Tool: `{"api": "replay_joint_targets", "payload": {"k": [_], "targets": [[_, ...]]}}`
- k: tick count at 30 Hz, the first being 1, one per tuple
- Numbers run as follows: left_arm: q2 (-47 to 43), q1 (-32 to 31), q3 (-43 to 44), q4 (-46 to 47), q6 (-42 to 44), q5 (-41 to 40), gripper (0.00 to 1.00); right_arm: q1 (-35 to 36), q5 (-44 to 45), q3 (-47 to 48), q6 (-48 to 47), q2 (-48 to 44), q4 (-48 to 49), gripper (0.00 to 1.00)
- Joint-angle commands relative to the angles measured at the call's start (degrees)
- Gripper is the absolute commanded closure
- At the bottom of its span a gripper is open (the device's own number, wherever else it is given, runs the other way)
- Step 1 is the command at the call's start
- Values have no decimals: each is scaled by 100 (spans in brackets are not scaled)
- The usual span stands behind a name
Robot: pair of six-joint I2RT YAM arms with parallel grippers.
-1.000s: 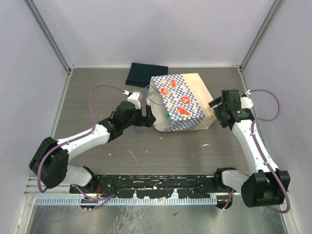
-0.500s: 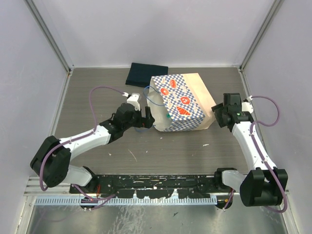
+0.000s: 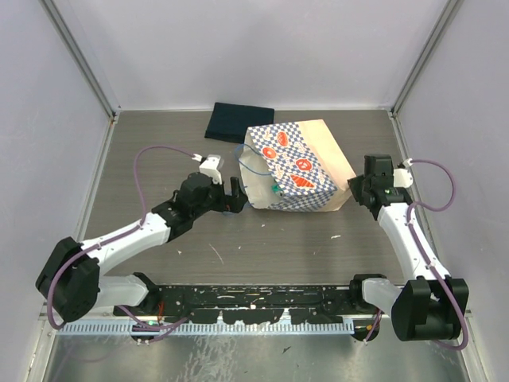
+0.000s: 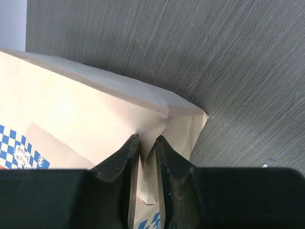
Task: Take the snacks out of the paper bag
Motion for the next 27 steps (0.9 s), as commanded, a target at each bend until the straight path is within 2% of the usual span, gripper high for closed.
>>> {"api": "replay_joint_targets", "payload": {"k": [1,10,21,27], "targets": [[-47,-21,50,217,-7,76,2,-21,436,199,-46,54,324,79],[958,-18,633,559,-193,492,2,-21,1030,718,-173,547,548,81],[2094,-21,1357,1326,-363,1095,2,-21,1536,1455,-836,755,686,81],[3379,-16,2170,1636,-575,1214,2,-39,1857,1576,-1112,640,728,80]]}}
